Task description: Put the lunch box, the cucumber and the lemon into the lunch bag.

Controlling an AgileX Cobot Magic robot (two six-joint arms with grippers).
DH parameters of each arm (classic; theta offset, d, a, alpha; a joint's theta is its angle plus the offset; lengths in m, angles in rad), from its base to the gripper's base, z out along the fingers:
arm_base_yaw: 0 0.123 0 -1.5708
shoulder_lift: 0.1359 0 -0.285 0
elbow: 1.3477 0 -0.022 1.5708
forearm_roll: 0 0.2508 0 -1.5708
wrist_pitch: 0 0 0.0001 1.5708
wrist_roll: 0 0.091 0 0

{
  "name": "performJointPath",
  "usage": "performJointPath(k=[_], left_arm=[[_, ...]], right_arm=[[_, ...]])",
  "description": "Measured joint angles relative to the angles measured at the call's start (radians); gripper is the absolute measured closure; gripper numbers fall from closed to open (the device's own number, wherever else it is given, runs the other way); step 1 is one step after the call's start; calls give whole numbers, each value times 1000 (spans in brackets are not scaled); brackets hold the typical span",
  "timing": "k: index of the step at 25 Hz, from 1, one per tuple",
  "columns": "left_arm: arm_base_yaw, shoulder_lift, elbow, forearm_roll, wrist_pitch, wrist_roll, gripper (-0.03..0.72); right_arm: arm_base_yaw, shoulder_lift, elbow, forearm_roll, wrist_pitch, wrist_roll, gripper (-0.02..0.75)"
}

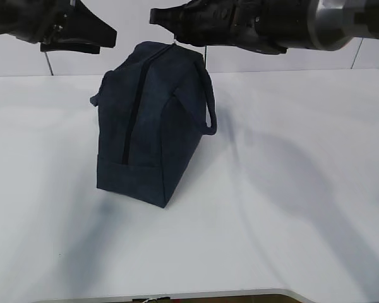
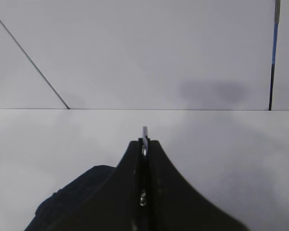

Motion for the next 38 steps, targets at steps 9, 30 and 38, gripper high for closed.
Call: performJointPath(k=[9, 30, 38], left_arm=[[0, 191, -232, 101, 120, -85, 329], [2, 379, -395, 89, 283, -163, 390], [2, 379, -432, 115, 341, -230, 247]], right_arm=[[0, 0, 0, 0, -2, 1, 733], [0, 0, 0, 0, -7, 7, 733], [0, 0, 0, 0, -7, 10, 733]])
